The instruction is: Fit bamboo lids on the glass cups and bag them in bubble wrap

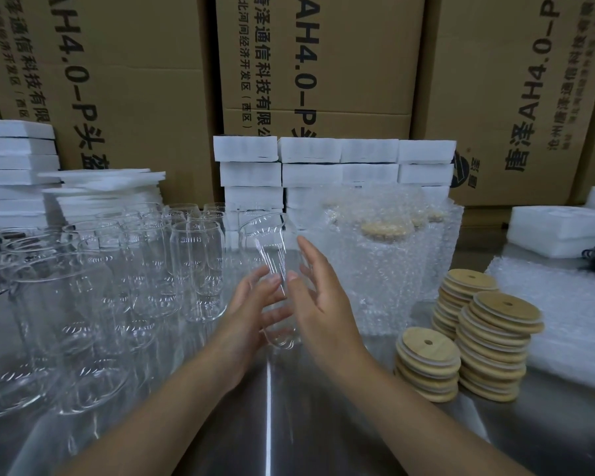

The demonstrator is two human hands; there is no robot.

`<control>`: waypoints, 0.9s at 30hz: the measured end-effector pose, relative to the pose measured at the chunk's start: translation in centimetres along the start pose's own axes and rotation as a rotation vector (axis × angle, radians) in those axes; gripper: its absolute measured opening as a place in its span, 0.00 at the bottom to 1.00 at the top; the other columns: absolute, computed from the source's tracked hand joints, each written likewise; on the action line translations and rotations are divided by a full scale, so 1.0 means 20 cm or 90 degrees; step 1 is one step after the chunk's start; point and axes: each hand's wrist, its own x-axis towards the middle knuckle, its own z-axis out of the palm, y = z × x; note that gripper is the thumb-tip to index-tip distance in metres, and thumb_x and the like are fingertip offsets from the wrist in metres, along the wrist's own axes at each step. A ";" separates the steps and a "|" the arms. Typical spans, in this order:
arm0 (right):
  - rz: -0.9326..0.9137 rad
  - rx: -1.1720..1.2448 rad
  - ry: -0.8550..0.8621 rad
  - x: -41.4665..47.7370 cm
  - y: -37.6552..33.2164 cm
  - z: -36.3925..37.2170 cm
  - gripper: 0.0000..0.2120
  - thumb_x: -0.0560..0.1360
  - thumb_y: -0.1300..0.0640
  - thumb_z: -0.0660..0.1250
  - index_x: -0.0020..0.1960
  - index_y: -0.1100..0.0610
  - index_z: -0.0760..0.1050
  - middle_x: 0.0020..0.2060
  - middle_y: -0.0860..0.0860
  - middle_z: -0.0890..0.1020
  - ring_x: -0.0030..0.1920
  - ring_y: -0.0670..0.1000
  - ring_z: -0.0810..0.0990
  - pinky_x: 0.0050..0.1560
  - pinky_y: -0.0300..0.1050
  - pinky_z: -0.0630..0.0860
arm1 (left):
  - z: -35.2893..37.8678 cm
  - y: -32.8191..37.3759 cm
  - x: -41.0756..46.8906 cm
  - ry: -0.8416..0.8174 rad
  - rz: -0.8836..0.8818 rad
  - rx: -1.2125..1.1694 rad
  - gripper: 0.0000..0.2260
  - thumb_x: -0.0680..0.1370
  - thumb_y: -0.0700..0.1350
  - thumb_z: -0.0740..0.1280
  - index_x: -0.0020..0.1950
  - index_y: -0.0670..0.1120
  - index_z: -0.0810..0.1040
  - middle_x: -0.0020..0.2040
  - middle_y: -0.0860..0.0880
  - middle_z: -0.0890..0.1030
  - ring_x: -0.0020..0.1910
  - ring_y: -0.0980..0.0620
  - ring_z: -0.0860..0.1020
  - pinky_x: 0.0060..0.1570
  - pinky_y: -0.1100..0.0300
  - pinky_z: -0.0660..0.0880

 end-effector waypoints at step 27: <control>0.213 0.171 -0.050 0.06 0.01 -0.02 0.21 0.81 0.42 0.54 0.72 0.36 0.55 0.59 0.45 0.70 0.37 0.33 0.81 0.31 0.27 0.73 | -0.02 -0.02 0.02 -0.049 -0.066 0.095 0.48 0.39 0.73 0.75 0.54 0.53 0.75 0.41 0.56 0.83 0.39 0.58 0.81 0.41 0.56 0.73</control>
